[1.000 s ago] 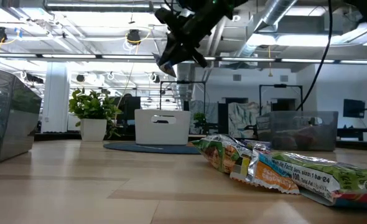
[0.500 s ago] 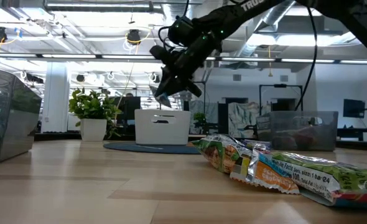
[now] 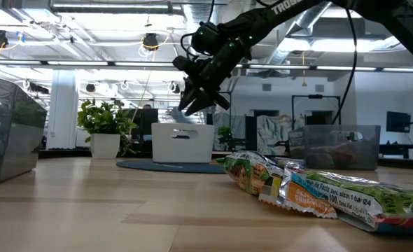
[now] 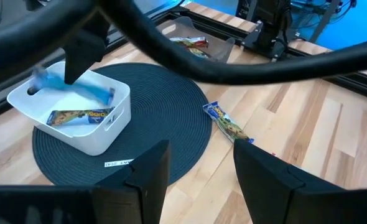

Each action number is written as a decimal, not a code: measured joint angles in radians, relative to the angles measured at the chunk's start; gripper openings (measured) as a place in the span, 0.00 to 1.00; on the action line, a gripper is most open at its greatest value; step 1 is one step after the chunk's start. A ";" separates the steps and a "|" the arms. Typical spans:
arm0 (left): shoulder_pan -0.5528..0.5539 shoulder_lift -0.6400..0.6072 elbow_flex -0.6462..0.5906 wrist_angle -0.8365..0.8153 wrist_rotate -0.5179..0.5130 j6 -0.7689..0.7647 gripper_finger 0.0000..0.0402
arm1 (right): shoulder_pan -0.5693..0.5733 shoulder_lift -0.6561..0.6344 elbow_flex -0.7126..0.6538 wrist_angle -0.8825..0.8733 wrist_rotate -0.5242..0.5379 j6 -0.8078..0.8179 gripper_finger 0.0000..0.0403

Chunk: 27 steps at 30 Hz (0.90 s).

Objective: Pick and place Granola Bars by type
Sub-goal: Put the bottom blue granola bar into the white bin, then put the yellow granola bar into the bottom black bin

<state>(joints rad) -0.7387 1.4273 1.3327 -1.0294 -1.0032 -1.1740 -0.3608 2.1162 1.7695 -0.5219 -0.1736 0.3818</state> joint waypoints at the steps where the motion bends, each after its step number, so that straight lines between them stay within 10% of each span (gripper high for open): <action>1: 0.000 0.000 0.000 0.000 0.000 0.000 0.43 | -0.003 0.000 0.000 0.001 0.000 0.000 0.29; 12: 0.000 0.000 0.000 -0.008 0.011 0.070 0.43 | 0.046 -0.091 0.000 -0.053 -0.009 -0.111 0.56; 27: 0.069 0.000 0.000 0.001 -0.045 0.299 0.43 | 0.387 -0.384 0.000 -0.614 0.395 -0.101 0.50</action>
<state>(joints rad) -0.6695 1.4272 1.3327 -1.0281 -1.0478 -0.8751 0.0262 1.7323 1.7695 -1.1363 0.2212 0.2805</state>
